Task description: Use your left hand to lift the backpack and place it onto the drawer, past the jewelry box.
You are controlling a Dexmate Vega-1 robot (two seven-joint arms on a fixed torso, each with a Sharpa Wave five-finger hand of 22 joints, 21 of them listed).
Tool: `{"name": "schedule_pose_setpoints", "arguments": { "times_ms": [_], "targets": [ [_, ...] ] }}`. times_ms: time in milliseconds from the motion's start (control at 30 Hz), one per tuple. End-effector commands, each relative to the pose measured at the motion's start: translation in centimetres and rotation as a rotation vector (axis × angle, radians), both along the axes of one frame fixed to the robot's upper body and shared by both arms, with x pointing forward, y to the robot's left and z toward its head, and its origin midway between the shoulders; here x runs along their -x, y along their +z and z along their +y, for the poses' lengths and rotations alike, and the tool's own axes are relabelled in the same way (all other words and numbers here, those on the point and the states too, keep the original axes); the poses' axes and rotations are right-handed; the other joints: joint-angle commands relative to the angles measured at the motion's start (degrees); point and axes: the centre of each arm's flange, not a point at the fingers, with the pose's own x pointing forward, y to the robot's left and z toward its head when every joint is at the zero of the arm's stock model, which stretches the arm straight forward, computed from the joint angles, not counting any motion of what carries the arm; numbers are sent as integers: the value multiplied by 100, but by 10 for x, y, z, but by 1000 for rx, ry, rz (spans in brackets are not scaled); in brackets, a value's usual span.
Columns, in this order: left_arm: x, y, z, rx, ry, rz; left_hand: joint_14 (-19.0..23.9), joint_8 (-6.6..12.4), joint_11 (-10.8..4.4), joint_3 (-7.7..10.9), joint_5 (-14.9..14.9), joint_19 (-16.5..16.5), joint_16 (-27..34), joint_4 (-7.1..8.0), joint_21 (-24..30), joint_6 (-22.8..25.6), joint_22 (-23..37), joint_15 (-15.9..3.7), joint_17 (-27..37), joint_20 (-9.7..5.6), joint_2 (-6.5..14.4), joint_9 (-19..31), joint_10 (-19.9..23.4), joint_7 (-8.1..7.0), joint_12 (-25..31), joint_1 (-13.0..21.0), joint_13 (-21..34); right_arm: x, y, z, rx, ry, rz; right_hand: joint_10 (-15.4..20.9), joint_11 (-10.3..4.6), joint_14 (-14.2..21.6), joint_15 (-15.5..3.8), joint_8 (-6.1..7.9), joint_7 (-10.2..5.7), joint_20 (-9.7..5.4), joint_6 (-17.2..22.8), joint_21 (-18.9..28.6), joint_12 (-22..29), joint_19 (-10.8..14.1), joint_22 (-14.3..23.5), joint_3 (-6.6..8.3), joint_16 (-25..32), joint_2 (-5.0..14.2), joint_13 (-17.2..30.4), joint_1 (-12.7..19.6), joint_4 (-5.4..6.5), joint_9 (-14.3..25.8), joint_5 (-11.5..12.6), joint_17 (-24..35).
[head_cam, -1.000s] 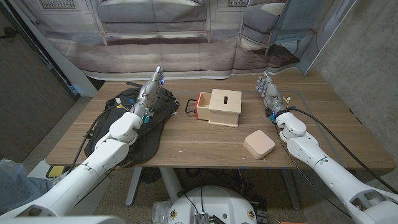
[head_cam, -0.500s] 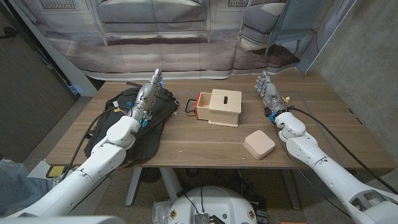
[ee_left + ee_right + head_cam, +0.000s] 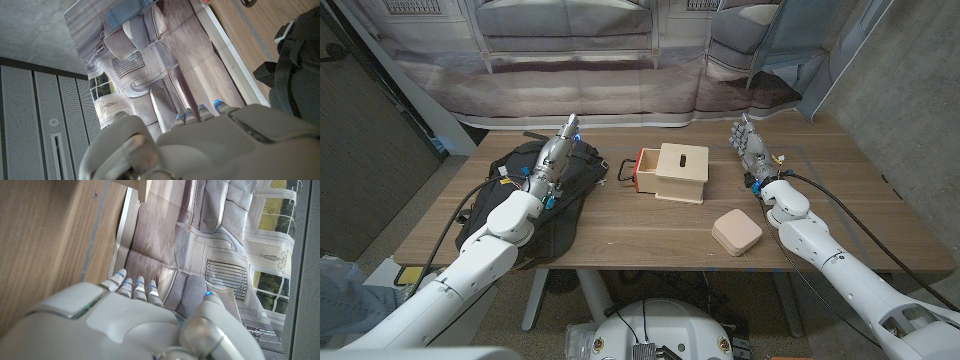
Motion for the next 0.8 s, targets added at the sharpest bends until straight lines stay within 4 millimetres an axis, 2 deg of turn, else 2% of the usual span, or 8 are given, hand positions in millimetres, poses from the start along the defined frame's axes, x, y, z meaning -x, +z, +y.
{"name": "schedule_pose_setpoints", "arguments": {
  "times_ms": [33,167,300,800],
  "targets": [
    [14,-5,2,-27,26,-12,-390,48,-4,-17,58,-875,21,-45,38,-89,13,-32,14,-21,2,20,-74,1,29,70,11,-1,8,4,4,1,-19,18,-31,67,-18,43,46,-46,51,6,-6,54,19,0,20,21,17,62,-16,14,-21,7],
    [19,-8,4,-24,32,-17,-389,46,-5,-20,58,-876,18,-48,37,-87,13,-32,14,-23,5,20,-77,1,25,77,11,1,8,5,11,4,-33,16,-41,74,-45,25,47,-67,18,12,-11,78,19,-3,17,23,15,66,-21,13,-22,5],
    [23,-10,4,-42,36,-17,-387,45,-12,-23,58,-873,15,-51,37,-82,13,-29,14,-26,9,21,-65,2,26,85,11,5,6,6,21,3,-32,28,-48,180,-67,6,25,-107,-13,53,-14,206,21,-11,47,29,13,67,-24,11,-24,7],
    [40,-11,4,-69,82,-88,-367,45,-16,-35,58,-870,11,-61,35,-52,13,-30,15,-23,20,21,-56,1,19,110,11,7,0,1,8,-20,-7,62,-23,212,-61,5,20,-97,0,43,-10,212,24,-22,43,33,12,63,-27,9,-28,11]
  ]
}}
